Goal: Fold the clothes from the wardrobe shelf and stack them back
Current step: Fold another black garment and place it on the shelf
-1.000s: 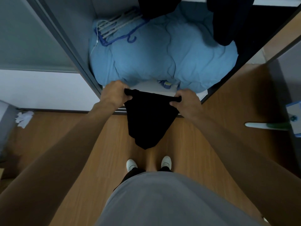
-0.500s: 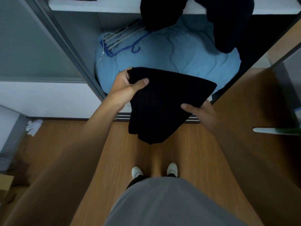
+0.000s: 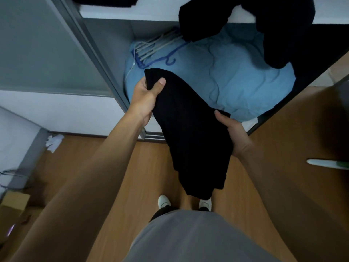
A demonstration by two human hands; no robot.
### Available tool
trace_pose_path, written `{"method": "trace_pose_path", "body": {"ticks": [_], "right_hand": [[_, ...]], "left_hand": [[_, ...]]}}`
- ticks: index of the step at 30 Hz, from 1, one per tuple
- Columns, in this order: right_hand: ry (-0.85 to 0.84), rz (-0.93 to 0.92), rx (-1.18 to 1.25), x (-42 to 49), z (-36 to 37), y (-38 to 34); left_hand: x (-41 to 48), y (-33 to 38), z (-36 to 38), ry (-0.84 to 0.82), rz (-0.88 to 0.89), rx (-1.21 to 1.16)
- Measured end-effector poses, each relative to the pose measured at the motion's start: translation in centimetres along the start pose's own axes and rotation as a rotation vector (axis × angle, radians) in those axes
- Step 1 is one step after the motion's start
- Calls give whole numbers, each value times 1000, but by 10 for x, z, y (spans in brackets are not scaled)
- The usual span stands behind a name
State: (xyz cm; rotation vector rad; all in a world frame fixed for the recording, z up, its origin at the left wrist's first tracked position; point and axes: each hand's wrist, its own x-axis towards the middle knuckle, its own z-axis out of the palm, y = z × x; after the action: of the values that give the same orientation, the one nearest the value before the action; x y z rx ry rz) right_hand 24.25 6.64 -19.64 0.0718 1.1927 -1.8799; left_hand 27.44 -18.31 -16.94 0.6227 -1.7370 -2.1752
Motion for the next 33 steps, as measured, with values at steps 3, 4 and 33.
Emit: {"method": "trace_pose_path", "body": {"ticks": [3, 4, 33], "right_hand": [[5, -18, 52, 3, 3, -3], [14, -21, 76, 4, 2, -4], [403, 35, -131, 25, -27, 49]], "left_hand": [[-6, -13, -18, -13, -34, 3], [-12, -22, -26, -42, -77, 23], [-46, -92, -59, -420, -401, 167]]}}
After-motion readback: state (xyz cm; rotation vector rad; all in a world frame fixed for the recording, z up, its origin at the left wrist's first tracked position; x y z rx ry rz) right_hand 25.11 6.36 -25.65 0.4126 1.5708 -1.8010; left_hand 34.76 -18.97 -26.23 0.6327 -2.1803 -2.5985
